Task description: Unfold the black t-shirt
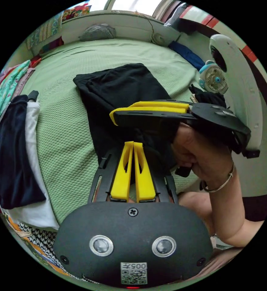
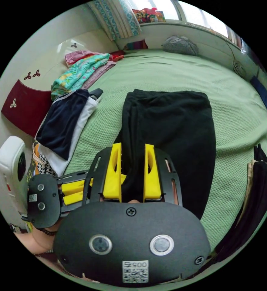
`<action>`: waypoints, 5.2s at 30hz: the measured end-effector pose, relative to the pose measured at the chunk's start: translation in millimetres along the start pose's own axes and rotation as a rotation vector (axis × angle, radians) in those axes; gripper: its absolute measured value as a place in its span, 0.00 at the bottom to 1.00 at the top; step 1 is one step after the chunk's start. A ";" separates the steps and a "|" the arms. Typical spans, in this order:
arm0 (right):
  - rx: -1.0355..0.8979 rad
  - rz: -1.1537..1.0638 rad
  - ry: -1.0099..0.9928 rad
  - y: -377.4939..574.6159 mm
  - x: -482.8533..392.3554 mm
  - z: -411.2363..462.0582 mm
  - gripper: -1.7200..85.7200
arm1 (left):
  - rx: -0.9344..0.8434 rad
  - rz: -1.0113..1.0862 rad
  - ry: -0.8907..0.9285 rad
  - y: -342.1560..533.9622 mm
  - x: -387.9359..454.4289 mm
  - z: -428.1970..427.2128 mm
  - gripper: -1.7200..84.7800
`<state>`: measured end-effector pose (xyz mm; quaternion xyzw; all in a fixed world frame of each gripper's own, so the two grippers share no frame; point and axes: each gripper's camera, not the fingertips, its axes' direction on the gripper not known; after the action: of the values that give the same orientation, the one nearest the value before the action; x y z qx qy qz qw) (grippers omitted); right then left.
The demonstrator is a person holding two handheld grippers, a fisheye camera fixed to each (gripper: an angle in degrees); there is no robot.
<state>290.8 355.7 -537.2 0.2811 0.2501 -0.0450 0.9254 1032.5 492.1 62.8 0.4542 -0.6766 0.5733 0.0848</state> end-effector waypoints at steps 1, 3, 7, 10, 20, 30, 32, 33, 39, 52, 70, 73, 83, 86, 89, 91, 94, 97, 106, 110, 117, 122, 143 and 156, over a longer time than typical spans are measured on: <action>-0.016 -0.008 0.017 0.1 -1.0 3.6 0.15 | 0.002 -0.006 0.013 0.0 -1.4 0.2 0.01; -0.037 -0.014 0.057 0.6 -1.9 9.2 0.14 | 0.001 -0.003 0.034 -0.5 -3.9 1.7 0.01; -0.034 -0.049 0.080 3.7 -3.8 11.4 0.09 | -0.004 0.021 0.009 0.1 -2.4 2.9 0.01; -0.030 -0.053 0.094 7.0 -0.9 7.7 0.03 | -0.006 0.034 -0.026 0.4 -1.0 -1.3 0.01; 0.112 0.115 0.035 27.4 47.1 -37.6 0.02 | 0.105 -0.138 0.030 0.7 -51.3 -23.6 0.14; 0.139 0.191 0.020 47.5 79.1 -55.0 0.05 | 0.064 -0.251 0.076 -6.8 -59.8 -0.5 0.20; 0.141 0.192 0.013 51.0 82.6 -56.4 0.06 | 0.052 -0.241 0.004 -8.4 -53.2 2.0 0.19; 0.138 0.196 0.010 53.4 85.0 -56.8 0.06 | 0.041 -0.230 -0.034 -9.5 -48.8 3.1 0.18; 0.130 0.204 -0.003 63.0 94.7 -60.4 0.06 | 0.029 -0.234 -0.041 -7.2 -45.4 1.0 0.13; 0.146 0.189 -0.012 81.8 95.3 -65.2 0.06 | 0.127 -0.270 -0.062 19.7 -53.5 -38.6 0.08; 0.126 0.110 0.040 106.0 57.9 -59.5 0.01 | 0.206 -0.473 -0.183 120.9 -86.7 -77.7 0.09; 0.142 0.167 0.066 122.7 78.2 -69.5 0.01 | 0.203 -0.449 -0.189 133.3 -82.8 -75.6 0.09; 0.194 0.368 0.294 178.5 150.4 -107.2 0.01 | 0.155 -0.440 -0.219 163.9 -69.3 -65.0 0.09; 0.155 0.406 0.276 194.0 169.7 -105.1 0.01 | 0.132 -0.436 -0.227 171.7 -61.1 -59.9 0.09; 0.023 0.458 0.237 204.1 186.0 -85.5 0.03 | 0.099 -0.433 -0.273 178.0 -53.8 -52.1 0.09; 0.033 0.444 0.245 212.5 188.4 -83.6 0.06 | 0.102 -0.438 -0.271 182.8 -51.4 -50.3 0.09; 0.121 0.432 0.202 220.6 182.5 -98.4 0.07 | 0.108 -0.466 -0.255 195.6 -49.4 -52.2 0.09; 0.136 0.362 0.201 227.1 168.1 -105.8 0.07 | 0.138 -0.484 -0.271 210.7 -44.0 -58.1 0.07; 0.087 0.180 0.432 233.9 125.3 -88.5 0.07 | 0.122 -0.456 -0.342 232.7 -20.3 -51.5 0.01; 0.121 0.215 0.394 241.6 117.6 -91.8 0.08 | 0.113 -0.440 -0.345 242.2 -6.1 -47.3 0.01; -0.088 0.211 0.420 249.2 111.3 -59.8 0.07 | 0.081 -0.388 -0.349 246.6 9.4 -34.6 0.01; -0.017 0.348 0.331 256.8 124.7 -63.6 0.05 | 0.061 -0.443 -0.416 256.2 7.1 -33.8 0.01; 0.041 0.195 0.346 224.5 67.7 -38.0 0.11 | 0.176 -0.336 -0.307 254.8 17.9 -35.6 0.01; 0.106 0.165 0.449 218.9 51.7 -25.3 0.12 | 0.152 -0.259 -0.217 197.7 45.9 -20.7 0.01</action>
<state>373.8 555.8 -471.6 0.3518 0.4231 0.0811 0.8310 857.1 472.2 -39.3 0.6018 -0.5725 0.5546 0.0498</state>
